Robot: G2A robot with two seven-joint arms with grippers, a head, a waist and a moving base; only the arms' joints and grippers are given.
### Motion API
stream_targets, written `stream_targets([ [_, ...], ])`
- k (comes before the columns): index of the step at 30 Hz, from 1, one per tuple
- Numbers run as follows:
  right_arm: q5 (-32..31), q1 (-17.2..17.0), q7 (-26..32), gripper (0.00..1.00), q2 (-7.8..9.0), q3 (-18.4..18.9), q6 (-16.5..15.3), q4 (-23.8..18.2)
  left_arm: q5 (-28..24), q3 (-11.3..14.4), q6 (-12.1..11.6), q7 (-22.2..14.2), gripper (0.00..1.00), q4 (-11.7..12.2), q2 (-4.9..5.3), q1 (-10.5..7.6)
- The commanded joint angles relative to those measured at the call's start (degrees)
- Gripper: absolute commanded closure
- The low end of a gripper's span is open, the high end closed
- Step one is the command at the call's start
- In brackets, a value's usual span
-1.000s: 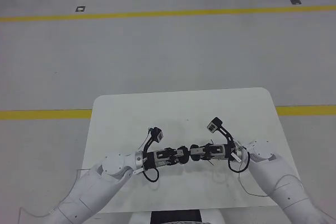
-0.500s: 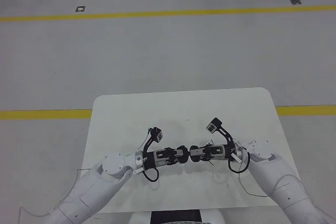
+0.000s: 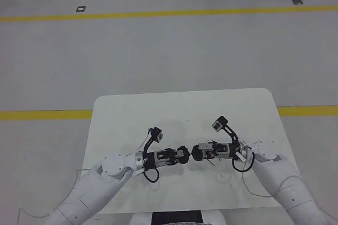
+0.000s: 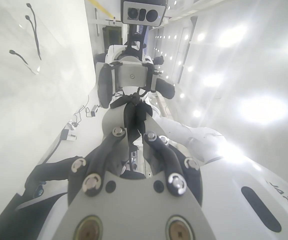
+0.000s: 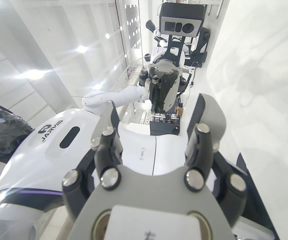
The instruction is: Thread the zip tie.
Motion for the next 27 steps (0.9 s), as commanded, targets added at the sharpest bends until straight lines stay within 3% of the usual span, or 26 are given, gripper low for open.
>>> stream_targets([
  [1, -0.27, -0.14, -0.43, 0.00, 0.16, 0.69, 0.00, 0.16, 0.28, -0.17, -0.62, 0.01, 1.00, -0.16, 0.05, 0.11],
  [7, -2.65, -0.76, -1.92, 0.00, 0.87, 3.50, 0.00, 0.01, 0.69, -0.41, -2.25, -0.53, 1.00, -0.50, 0.19, 0.53],
  [17, -2.65, -0.76, -1.92, 0.00, 0.87, 3.50, 0.00, 0.01, 0.65, -0.29, -2.42, -0.74, 1.00, -0.56, 0.17, 0.51],
  [20, -2.65, -0.76, -1.92, 0.00, 0.87, 3.50, 0.00, 0.01, 7.06, 0.01, -2.56, 2.50, 1.00, -0.59, 0.23, 0.25],
  [22, -2.65, -0.76, -1.92, 0.00, 0.87, 3.50, 0.00, 0.01, 9.63, -0.55, -4.72, 4.17, 1.00, -0.65, 0.37, 0.63],
  [23, -2.65, -0.76, -1.92, 0.00, 0.87, 3.50, 0.00, 0.01, 11.74, -1.01, -4.72, 4.74, 1.00, -0.92, 0.50, 0.69],
  [27, -2.65, -0.76, -1.92, 0.00, 0.87, 3.50, 0.00, 0.01, 20.34, -3.39, -4.72, 8.79, 1.00, -4.35, 0.98, 2.47],
])
